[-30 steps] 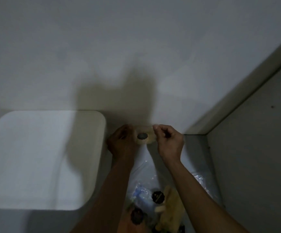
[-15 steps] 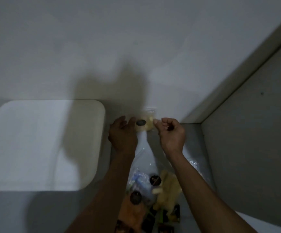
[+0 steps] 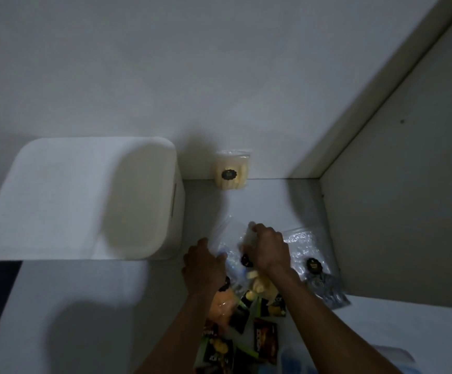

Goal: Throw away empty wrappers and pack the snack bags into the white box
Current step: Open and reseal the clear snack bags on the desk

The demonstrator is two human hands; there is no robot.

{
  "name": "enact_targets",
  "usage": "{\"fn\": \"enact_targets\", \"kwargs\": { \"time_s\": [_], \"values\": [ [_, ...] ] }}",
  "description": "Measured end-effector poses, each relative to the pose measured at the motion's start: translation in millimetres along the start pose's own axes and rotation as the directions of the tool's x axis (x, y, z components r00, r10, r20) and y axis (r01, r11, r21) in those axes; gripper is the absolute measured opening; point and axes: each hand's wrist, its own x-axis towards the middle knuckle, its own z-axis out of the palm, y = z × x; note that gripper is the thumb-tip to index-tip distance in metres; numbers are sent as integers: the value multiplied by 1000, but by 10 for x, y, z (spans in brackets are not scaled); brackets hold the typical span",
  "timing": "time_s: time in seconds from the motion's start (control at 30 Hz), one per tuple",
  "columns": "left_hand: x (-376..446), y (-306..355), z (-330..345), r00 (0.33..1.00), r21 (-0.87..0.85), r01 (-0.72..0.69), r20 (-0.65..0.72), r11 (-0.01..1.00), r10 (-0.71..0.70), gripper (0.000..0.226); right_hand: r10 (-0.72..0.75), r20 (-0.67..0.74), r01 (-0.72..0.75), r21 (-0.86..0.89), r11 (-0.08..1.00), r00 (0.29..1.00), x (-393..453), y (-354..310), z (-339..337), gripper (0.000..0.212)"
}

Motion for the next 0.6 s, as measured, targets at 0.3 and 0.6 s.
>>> {"fn": "enact_targets", "kwargs": {
  "time_s": [0.3,0.6],
  "values": [
    [-171,-249,-8,996,-227,10,83,974,9,88,-88,-110,87,-10,996,990,-141,156,123,43],
    [-543,-584,-46,999,-274,22,33,961,-13,42,-110,-172,100,-64,993,979,-476,143,228,46]
  ]
}}
